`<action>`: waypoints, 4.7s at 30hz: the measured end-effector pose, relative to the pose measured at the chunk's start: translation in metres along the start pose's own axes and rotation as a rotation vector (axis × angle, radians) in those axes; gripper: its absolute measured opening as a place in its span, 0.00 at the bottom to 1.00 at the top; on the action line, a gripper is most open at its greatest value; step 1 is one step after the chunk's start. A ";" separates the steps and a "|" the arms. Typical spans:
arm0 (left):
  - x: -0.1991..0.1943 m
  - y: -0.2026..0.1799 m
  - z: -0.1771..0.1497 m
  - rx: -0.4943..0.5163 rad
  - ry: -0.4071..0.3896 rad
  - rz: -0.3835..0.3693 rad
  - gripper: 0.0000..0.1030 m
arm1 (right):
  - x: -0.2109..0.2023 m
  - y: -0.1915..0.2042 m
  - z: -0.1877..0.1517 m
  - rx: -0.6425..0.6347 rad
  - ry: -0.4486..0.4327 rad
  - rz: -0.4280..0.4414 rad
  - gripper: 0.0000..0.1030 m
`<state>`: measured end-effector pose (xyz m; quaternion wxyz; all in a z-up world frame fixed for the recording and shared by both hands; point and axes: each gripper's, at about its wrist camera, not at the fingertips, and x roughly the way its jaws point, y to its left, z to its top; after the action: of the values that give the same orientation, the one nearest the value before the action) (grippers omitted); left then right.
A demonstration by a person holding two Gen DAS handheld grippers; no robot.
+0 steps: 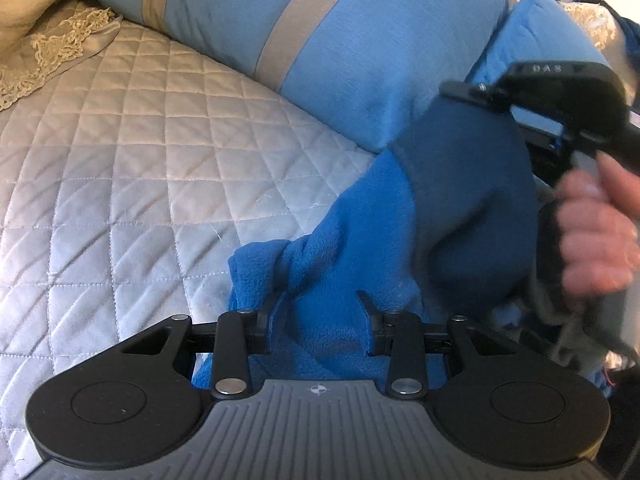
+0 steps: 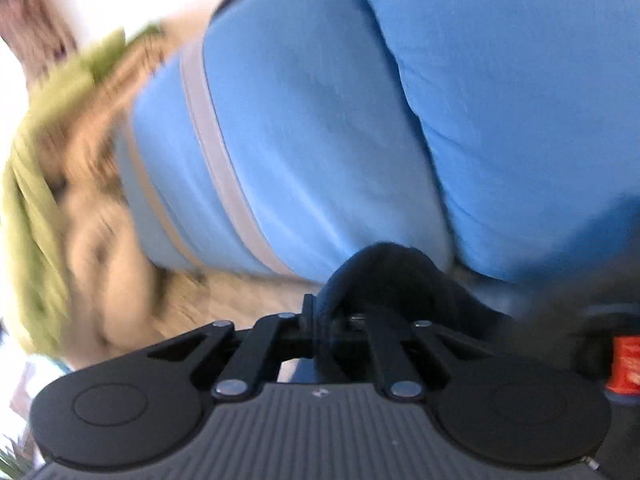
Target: Fold clothes
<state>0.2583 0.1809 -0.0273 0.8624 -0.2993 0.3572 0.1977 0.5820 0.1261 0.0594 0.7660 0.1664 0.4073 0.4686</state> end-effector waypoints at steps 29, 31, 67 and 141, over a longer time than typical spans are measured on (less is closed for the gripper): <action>-0.008 0.014 0.002 -0.118 0.034 -0.046 0.33 | 0.001 0.025 -0.067 -0.589 -0.007 -0.282 0.05; -0.011 0.026 0.003 -0.193 0.028 -0.081 0.33 | 0.020 0.016 -0.070 -0.555 0.004 -0.329 0.04; 0.014 0.123 -0.001 -0.906 0.118 -0.452 0.34 | 0.058 -0.046 -0.014 -0.145 0.101 -0.223 0.54; 0.000 0.053 -0.002 -0.434 0.123 -0.201 0.07 | 0.073 -0.023 0.005 -0.125 -0.086 -0.269 0.01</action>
<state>0.2279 0.2183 -0.0484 0.7700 -0.5230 0.3265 0.1643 0.6162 0.1776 0.0131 0.8476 0.0822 0.3627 0.3784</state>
